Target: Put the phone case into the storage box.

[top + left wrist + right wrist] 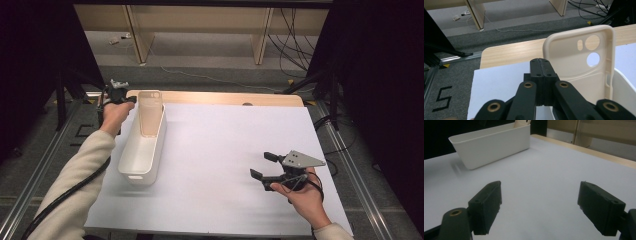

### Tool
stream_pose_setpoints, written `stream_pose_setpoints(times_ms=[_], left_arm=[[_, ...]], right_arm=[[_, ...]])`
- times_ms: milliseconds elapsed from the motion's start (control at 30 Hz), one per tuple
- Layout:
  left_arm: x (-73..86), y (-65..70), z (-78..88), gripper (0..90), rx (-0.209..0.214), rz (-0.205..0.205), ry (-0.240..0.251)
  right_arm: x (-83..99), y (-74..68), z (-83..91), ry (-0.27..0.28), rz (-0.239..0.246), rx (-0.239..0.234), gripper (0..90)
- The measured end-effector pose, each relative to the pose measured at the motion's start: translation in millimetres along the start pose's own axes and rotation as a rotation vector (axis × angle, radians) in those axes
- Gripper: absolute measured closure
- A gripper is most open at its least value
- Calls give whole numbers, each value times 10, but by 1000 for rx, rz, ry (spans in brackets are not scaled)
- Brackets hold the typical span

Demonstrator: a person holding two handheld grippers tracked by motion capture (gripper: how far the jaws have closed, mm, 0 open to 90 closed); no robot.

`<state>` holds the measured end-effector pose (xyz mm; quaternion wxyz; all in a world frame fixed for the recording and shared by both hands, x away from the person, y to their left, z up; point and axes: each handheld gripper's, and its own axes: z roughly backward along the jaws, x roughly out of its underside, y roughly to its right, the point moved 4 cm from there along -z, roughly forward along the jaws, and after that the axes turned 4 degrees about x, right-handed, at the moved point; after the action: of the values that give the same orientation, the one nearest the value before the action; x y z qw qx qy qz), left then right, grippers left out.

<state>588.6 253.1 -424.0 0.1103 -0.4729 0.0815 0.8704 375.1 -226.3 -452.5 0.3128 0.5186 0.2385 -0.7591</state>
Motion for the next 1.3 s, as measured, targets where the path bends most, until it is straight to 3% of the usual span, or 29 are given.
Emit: stream_pose_setpoints(times_ms=[100, 167, 200, 367, 567, 600, 800, 867, 1000, 1033, 1100, 1167, 1233, 1300], left_arm=[[-3, 23, -23, 899, 7, -1, -6], [-2, 27, -29, 899, 4, -12, -16], [-2, 29, -31, 899, 4, -11, -15], [3, 33, -24, 899, 12, -24, -28], [-4, 65, -52, 899, 13, 8, -15], [-6, 61, -46, 899, 13, -9, -24], [-25, 83, -51, 899, 12, -25, -25], [-24, 82, -41, 899, 12, -43, -40], [-33, 100, -47, 899, 16, -23, -19], [-38, 100, -41, 898, 18, -26, -15], [-43, 97, -20, 895, 21, -34, -17], [-43, 102, 0, 886, 25, -25, -18], [-52, 96, 31, 877, 24, -27, -10], [-62, 99, 66, 866, 29, -24, 5]], right_arm=[[4, -11, 17, -26, -9, -4, 207], [-3, -3, -3, 5, 2, -1, 207], [3, -18, 4, -9, -21, -11, 207], [5, -2, 19, -21, -4, -1, 207], [3, -1, 19, -20, -4, 0, 207], [2, 1, 17, -17, -2, -1, 207], [4, 0, 21, -21, -1, 0, 207], [0, 5, 1, 7, 5, -2, 207], [1, 9, 17, -8, 6, 6, 207], [-2, 5, 3, 9, 3, -1, 207], [5, -16, 8, -9, -20, -13, 207], [3, 9, 18, -13, 7, 4, 207], [-1, 6, 3, 6, 5, -1, 207], [0, -12, 6, -2, -19, -11, 207]])
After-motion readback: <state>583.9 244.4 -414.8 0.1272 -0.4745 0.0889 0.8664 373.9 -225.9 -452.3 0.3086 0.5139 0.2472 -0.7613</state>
